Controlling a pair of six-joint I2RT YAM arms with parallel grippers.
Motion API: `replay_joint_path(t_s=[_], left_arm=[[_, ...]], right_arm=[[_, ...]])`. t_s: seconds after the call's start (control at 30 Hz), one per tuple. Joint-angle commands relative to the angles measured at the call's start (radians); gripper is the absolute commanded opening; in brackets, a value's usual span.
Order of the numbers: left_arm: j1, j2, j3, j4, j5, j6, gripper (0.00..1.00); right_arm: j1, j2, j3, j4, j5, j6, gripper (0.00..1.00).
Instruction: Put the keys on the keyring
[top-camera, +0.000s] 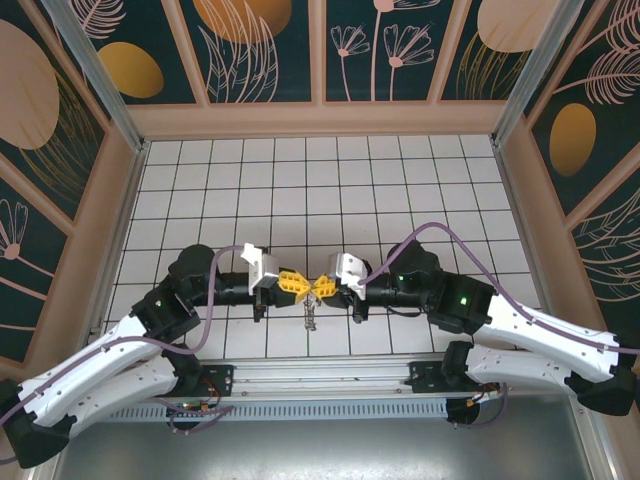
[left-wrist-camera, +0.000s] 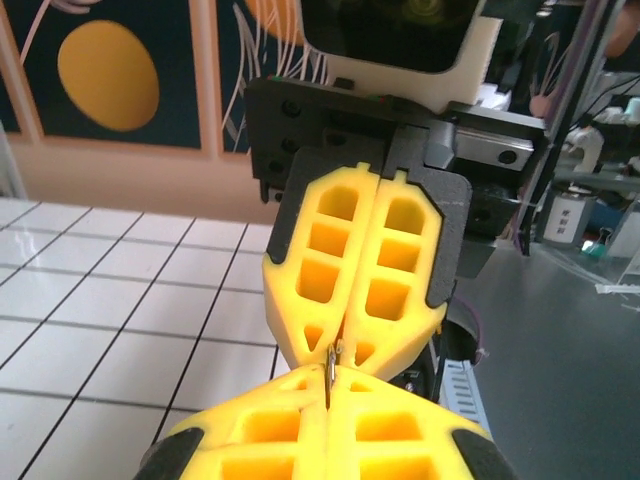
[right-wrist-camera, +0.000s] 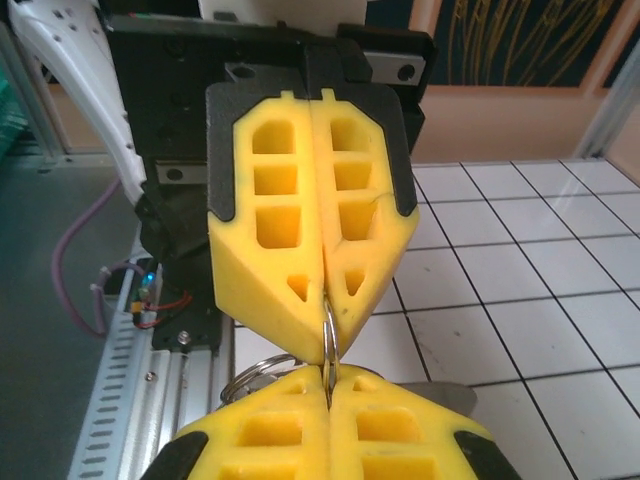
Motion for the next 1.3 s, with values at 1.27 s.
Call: replay_joint_path(t_s=[1.27], left_arm=[[-0.001, -0.079, -0.054, 0.146, 0.069, -0.078, 0.0]], right_arm=[[0.003, 0.047, 0.013, 0.05, -0.059, 0.004, 0.22]])
